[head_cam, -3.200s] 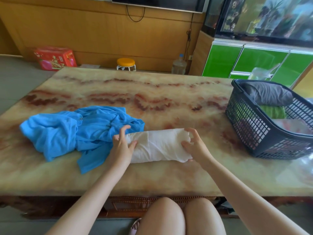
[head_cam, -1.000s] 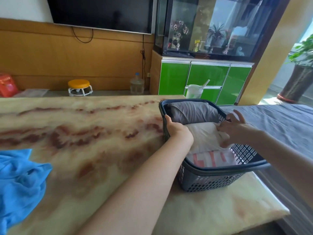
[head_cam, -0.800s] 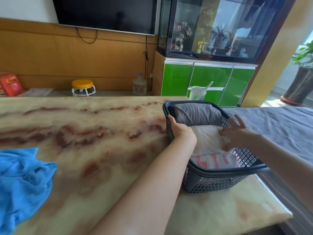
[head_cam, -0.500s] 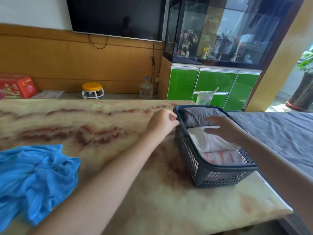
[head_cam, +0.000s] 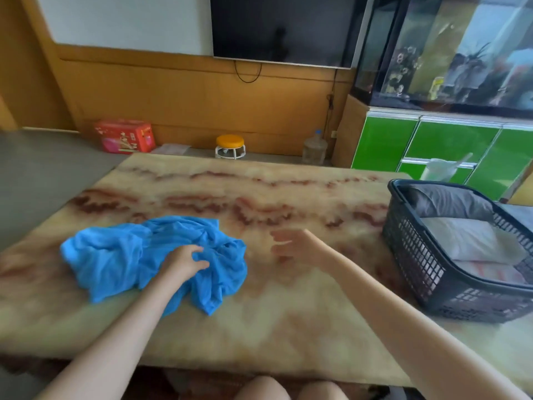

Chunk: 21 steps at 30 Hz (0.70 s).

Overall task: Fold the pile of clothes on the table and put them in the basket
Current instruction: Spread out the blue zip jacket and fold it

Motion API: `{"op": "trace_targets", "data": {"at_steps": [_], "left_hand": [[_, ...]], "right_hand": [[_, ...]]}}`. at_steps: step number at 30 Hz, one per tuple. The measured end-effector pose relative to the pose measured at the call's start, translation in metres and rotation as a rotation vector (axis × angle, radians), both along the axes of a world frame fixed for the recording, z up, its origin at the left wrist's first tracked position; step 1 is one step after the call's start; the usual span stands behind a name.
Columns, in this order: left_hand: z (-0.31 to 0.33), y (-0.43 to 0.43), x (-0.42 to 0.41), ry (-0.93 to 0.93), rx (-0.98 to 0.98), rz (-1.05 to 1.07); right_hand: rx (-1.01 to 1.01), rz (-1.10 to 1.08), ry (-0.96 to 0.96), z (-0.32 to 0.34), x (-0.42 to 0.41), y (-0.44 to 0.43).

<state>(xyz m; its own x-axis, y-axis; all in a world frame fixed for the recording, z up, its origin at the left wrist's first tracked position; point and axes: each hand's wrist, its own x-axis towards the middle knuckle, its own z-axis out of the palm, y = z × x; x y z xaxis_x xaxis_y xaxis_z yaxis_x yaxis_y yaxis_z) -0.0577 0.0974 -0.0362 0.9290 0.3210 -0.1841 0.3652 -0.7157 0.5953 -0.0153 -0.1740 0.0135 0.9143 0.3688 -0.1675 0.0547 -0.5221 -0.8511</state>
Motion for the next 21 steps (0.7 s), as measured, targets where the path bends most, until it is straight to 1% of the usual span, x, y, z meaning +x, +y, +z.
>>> {"op": "trace_targets", "data": {"at_steps": [2, 4, 5, 7, 8, 10, 11, 13, 16, 18, 21], "left_hand": [[-0.021, 0.03, -0.019, 0.07, 0.174, 0.004], [-0.036, 0.047, -0.037, 0.123, 0.236, -0.022], [-0.038, 0.051, -0.045, 0.117, 0.239, -0.046], [-0.043, 0.054, -0.053, 0.04, 0.198, -0.081], [-0.044, 0.054, -0.053, -0.013, 0.158, -0.078], [-0.044, 0.052, -0.051, -0.083, 0.067, -0.077], [-0.043, 0.049, -0.049, -0.096, 0.022, -0.082], [-0.043, 0.041, -0.045, -0.1, -0.041, -0.094], [-0.041, 0.022, -0.031, -0.158, -0.037, -0.137], [-0.036, -0.002, -0.022, -0.167, -0.084, -0.227], [-0.031, -0.048, -0.008, -0.164, -0.127, -0.406]], "right_hand": [[-0.027, 0.074, 0.036, -0.031, -0.01, 0.034], [-0.091, 0.128, 0.03, -0.062, -0.021, 0.066], [-0.19, 0.172, -0.021, -0.076, -0.025, 0.079], [-0.431, 0.237, -0.206, -0.097, -0.033, 0.098], [-0.49, 0.229, -0.325, -0.099, -0.035, 0.103], [-0.468, 0.155, -0.477, -0.1, -0.029, 0.106], [-0.465, 0.144, -0.498, -0.098, -0.022, 0.102], [-0.519, 0.194, -0.519, -0.094, -0.001, 0.079], [-0.65, 0.185, -0.554, -0.081, 0.03, 0.016], [-0.718, 0.09, -0.533, -0.07, 0.044, -0.037], [-0.726, -0.089, -0.463, -0.058, 0.059, -0.103]]}}
